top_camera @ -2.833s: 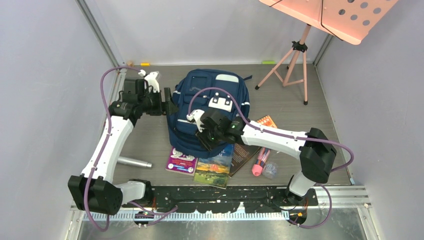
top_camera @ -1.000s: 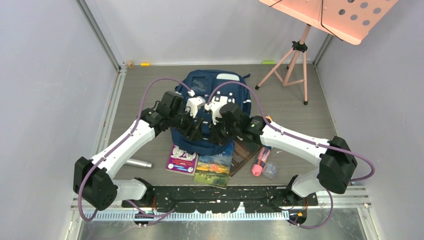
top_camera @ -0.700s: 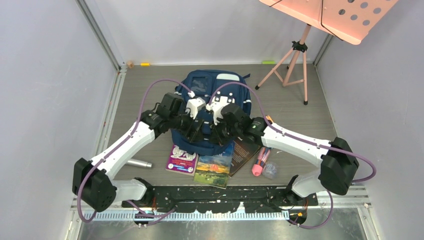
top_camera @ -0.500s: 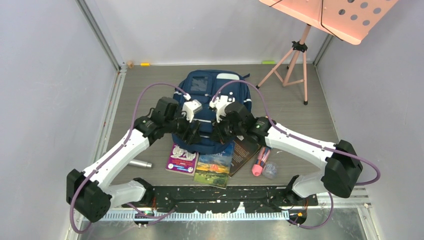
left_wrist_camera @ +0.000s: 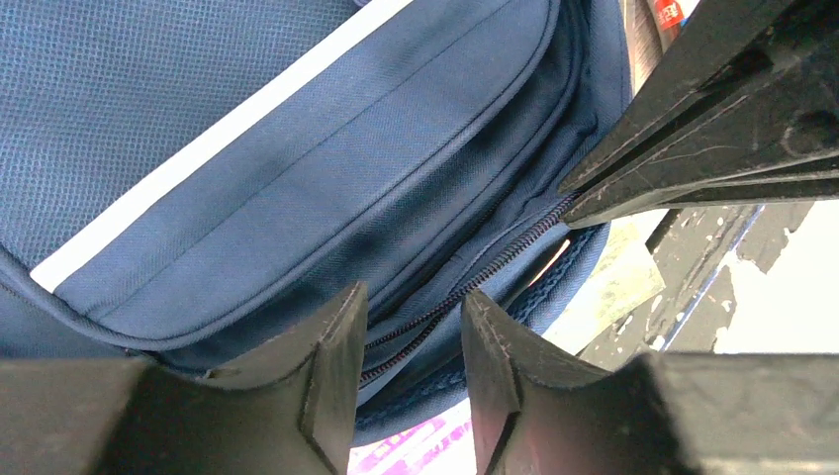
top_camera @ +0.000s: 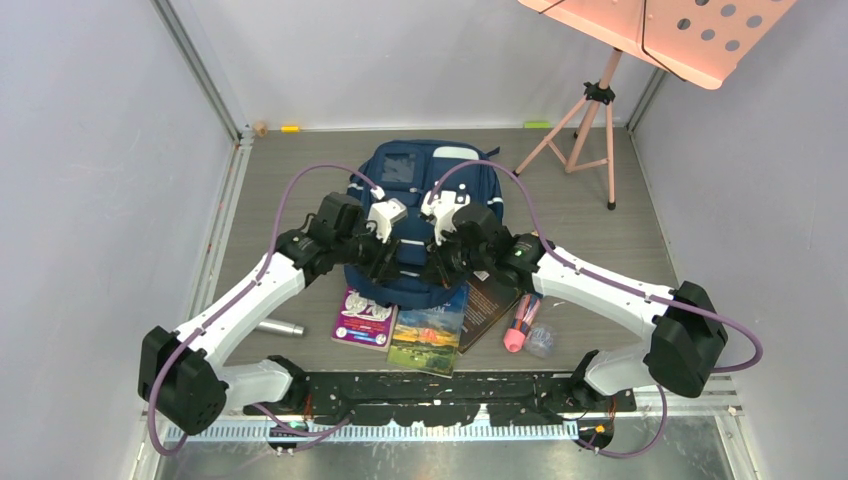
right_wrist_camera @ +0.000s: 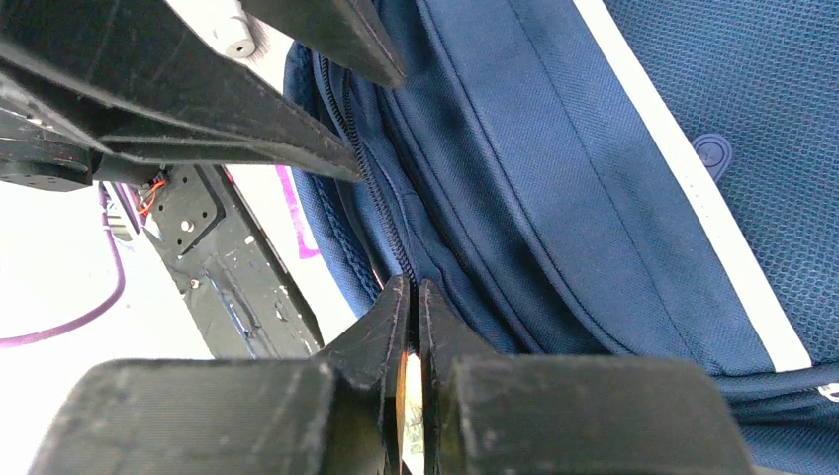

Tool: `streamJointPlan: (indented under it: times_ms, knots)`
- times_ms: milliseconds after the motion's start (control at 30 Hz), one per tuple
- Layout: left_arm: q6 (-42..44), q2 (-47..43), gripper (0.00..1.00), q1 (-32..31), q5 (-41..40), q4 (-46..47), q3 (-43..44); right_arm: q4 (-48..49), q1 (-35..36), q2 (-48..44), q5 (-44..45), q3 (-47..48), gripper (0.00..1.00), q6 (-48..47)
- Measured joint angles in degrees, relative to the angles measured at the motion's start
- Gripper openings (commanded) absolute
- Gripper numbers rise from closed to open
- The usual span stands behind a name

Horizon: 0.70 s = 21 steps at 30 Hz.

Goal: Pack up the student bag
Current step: Unzip the student bag at the center of the board.

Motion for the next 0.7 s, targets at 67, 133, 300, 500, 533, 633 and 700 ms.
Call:
streamJointPlan:
  times_ms: [67, 133, 300, 500, 533, 633, 700]
  knots:
    - [-0.24, 0.00, 0.26, 0.00, -0.07, 0.09, 0.00, 0.00, -0.02, 0.00, -0.13, -0.02, 0.10, 0.00]
    - [-0.39, 0.00, 0.12, 0.00, 0.02, 0.20, 0.00, 0.00, -0.02, 0.00, -0.17, -0.02, 0.11, -0.02]
    - [-0.42, 0.00, 0.00, -0.13, 0.55, 0.31, 0.00, 0.33, -0.04, -0.13, 0.07, -0.02, 0.37, 0.20]
    - [-0.46, -0.02, 0.00, -0.13, 0.85, 0.17, 0.00, 2.03, -1.22, -2.23, -0.20, -0.02, 0.51, 1.07]
    - [-0.46, -0.07, 0.00, -0.13, 0.83, 0.17, 0.00, 2.58, -1.36, -2.56, -0.33, -0.02, 0.52, 1.27]
    - [-0.50, -0.63, 0.00, -0.13, 0.83, 0.17, 0.00, 3.58, -1.64, -2.73, -0.76, -0.02, 0.53, 1.51]
    - [-0.52, -1.42, 0.00, -0.13, 0.83, 0.20, -0.02, 3.85, -1.66, -2.60, -0.94, -0.02, 0.53, 1.53]
